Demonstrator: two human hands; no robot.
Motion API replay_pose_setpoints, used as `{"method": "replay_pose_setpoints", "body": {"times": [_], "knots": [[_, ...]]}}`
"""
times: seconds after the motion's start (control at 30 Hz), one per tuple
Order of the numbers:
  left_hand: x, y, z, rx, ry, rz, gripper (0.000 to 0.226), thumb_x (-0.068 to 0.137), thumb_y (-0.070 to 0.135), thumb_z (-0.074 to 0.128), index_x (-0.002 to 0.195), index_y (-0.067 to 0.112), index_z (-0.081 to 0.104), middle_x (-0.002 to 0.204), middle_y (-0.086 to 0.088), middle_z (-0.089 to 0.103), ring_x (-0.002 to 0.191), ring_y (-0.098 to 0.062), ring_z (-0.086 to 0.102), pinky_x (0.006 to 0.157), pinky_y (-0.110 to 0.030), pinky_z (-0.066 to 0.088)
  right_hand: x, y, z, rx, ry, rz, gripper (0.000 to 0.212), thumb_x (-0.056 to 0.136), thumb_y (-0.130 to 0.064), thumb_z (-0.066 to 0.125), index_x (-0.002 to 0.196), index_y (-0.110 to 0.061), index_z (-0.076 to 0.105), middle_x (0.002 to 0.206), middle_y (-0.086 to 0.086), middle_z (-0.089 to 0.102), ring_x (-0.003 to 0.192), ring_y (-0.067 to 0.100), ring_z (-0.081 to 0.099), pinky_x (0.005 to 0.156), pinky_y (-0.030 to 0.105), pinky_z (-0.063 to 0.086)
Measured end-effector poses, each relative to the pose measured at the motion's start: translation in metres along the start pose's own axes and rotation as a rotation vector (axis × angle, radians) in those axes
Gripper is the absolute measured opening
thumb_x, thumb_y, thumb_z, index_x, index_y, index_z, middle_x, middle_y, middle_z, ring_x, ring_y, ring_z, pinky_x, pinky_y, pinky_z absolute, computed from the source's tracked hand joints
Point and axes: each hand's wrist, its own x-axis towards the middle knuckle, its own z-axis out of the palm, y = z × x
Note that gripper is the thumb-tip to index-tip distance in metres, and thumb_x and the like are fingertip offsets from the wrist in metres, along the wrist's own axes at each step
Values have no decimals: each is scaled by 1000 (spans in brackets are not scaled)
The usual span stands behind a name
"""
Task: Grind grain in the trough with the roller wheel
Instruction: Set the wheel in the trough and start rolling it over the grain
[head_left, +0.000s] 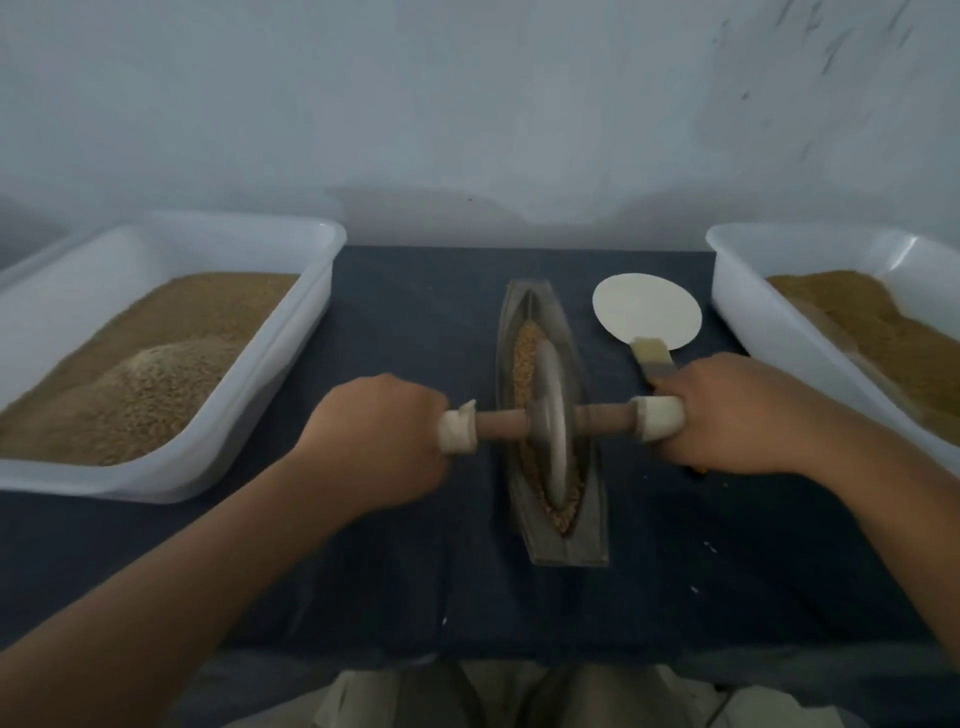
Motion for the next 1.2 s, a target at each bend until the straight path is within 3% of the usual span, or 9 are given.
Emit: {"method": "replay_pose_setpoints", "body": {"times": [0.13, 0.3, 0.43, 0.53, 0.67, 0.8, 0.9, 1.07, 1.2], "knots": [[28, -1, 11, 11, 60, -45, 34, 87, 56, 49, 66, 29, 53, 60, 10, 55, 52, -12, 52, 47, -27, 32, 34, -3, 13, -92, 142, 49, 24, 78, -52, 67, 67, -31, 62, 62, -8, 62, 60, 8, 59, 55, 33, 52], [113, -5, 10, 21, 90, -136, 36, 86, 55, 49, 68, 25, 57, 72, 4, 61, 65, -23, 60, 59, -33, 45, 91, -6, 11, -76, 422, 145, 33, 85, -48, 62, 61, -25, 55, 62, -5, 57, 57, 17, 53, 54, 33, 49], [97, -5, 4, 1, 1, -57, 34, 84, 54, 51, 68, 25, 58, 71, 5, 62, 61, -17, 57, 57, -32, 45, 80, -2, -1, -22, 114, 114, 24, 85, -44, 61, 67, -27, 63, 72, -3, 65, 66, 15, 59, 57, 32, 45], [47, -9, 5, -6, -68, 34, 26, 77, 53, 55, 67, 30, 57, 63, 9, 58, 56, -9, 56, 48, -27, 37, 35, 4, -1, 37, -79, 51, 20, 67, -49, 65, 69, -29, 65, 65, -6, 66, 61, 10, 63, 52, 32, 46], [29, -12, 12, -24, -52, 32, 29, 78, 55, 55, 64, 31, 54, 58, 11, 56, 51, -8, 54, 46, -25, 33, 26, 4, -1, 58, -95, 8, 23, 64, -53, 67, 70, -31, 65, 64, -7, 67, 61, 9, 64, 53, 34, 50], [86, -7, 18, 25, 62, -116, 33, 85, 53, 55, 66, 25, 56, 67, 8, 59, 58, -17, 57, 52, -29, 40, 79, 1, 1, -35, 183, 50, 23, 80, -46, 69, 65, -29, 64, 64, -8, 62, 62, 11, 58, 50, 29, 37], [122, -6, 9, 28, 89, -154, 31, 78, 53, 57, 68, 23, 53, 78, 2, 65, 70, -27, 64, 61, -33, 46, 108, -3, -5, -52, 273, 127, 25, 82, -43, 60, 65, -25, 61, 63, -4, 61, 59, 16, 57, 51, 30, 39], [83, -6, -1, 7, -54, -25, 25, 81, 47, 60, 69, 26, 57, 72, 7, 63, 63, -17, 59, 56, -30, 44, 73, 5, -3, 24, -39, 101, 15, 76, -41, 68, 73, -26, 69, 70, -3, 68, 65, 12, 64, 56, 33, 49], [27, -6, -3, 78, -30, 91, 25, 77, 53, 59, 66, 32, 54, 59, 11, 55, 53, -7, 52, 46, -24, 31, 20, 8, 1, 180, -226, 26, 37, 52, -57, 64, 80, -32, 63, 72, -7, 69, 62, 4, 66, 52, 30, 44]]}}
